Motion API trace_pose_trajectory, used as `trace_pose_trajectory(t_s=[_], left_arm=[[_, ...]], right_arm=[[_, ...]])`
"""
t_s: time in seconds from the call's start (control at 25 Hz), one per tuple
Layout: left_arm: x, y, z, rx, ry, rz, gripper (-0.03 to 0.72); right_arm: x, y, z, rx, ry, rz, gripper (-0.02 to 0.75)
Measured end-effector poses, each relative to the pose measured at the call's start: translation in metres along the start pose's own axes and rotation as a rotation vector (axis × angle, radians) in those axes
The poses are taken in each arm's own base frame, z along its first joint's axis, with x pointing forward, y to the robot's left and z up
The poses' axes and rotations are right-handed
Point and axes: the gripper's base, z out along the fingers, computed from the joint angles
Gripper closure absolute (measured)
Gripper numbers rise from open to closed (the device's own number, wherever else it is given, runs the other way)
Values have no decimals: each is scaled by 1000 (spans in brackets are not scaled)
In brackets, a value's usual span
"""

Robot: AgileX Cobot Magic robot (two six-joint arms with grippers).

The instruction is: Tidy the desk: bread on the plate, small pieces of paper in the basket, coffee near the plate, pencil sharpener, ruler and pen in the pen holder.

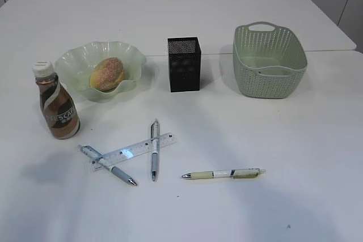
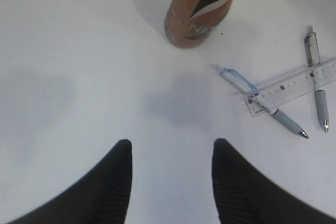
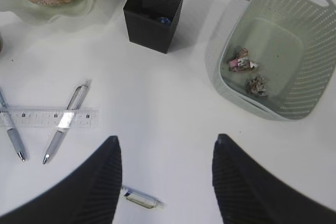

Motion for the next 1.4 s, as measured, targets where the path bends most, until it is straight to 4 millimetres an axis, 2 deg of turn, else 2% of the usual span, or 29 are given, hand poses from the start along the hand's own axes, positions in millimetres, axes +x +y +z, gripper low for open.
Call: trace_pose_trajectory(t_s=[0.08, 0.2, 0.56, 0.68, 0.72, 0.88, 0.92, 0.96, 1.16, 1.4], left_arm=[[0, 0, 0, 0, 0, 0, 341], [0, 0, 0, 0, 1, 0, 341], [1, -1, 0, 6, 6, -6, 341], [1, -1, 0, 9, 10, -9, 342], [1, -1, 0, 11, 10, -11, 343], [1, -2, 0, 19, 9, -21, 344], [1, -2, 0, 21, 9, -23, 344], [1, -2, 0, 22, 11, -23, 344], [1, -2, 0, 23, 11, -25, 347], [0, -2, 9, 32, 45, -50, 347]], right_arm=[[6, 0, -5, 0, 4, 0, 299], [26, -1, -18, -1, 21, -7, 299], [91, -2, -29, -3, 110, -23, 299], [111, -2, -36, -1, 85, -31, 299], [111, -2, -36, -1, 85, -31, 299], [143, -3, -50, -1, 45, -31, 299], [143, -3, -50, -1, 45, -31, 299], [157, -4, -58, -1, 23, -30, 299], [184, -7, -71, 30, -44, -42, 299], [210, -8, -77, 43, -93, -47, 299]])
